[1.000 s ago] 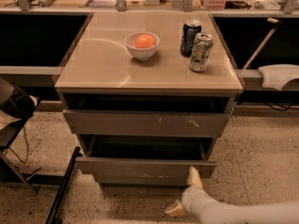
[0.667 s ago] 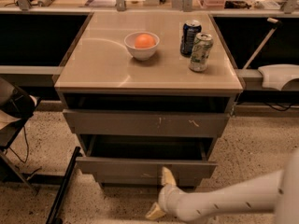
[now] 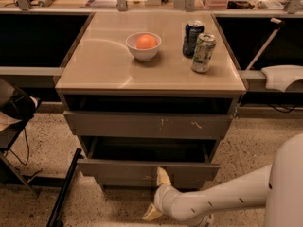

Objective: Open middle drawer

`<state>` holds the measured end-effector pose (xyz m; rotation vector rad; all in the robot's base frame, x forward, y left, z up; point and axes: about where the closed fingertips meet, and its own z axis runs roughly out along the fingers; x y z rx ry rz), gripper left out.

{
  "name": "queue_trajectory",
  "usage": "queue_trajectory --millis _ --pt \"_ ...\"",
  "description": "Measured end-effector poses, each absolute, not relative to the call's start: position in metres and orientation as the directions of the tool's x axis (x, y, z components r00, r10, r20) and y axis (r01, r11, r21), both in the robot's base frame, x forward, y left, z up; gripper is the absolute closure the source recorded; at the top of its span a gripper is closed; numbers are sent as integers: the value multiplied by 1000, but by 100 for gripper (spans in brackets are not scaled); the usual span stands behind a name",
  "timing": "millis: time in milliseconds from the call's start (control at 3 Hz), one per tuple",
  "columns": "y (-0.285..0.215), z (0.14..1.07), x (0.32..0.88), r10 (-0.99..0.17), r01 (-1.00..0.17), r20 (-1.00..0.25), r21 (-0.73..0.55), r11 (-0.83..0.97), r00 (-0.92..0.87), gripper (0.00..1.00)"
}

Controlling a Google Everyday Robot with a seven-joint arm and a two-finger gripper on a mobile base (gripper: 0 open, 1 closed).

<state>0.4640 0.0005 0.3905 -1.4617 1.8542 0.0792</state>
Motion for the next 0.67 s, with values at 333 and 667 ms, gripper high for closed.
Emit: queue_trajectory --millis 333,667 --pt "-8 434 472 -824 -802 -566 -487 346 -12 0" --pt "-27 507 483 -836 -705 -547 -608 364 40 0"
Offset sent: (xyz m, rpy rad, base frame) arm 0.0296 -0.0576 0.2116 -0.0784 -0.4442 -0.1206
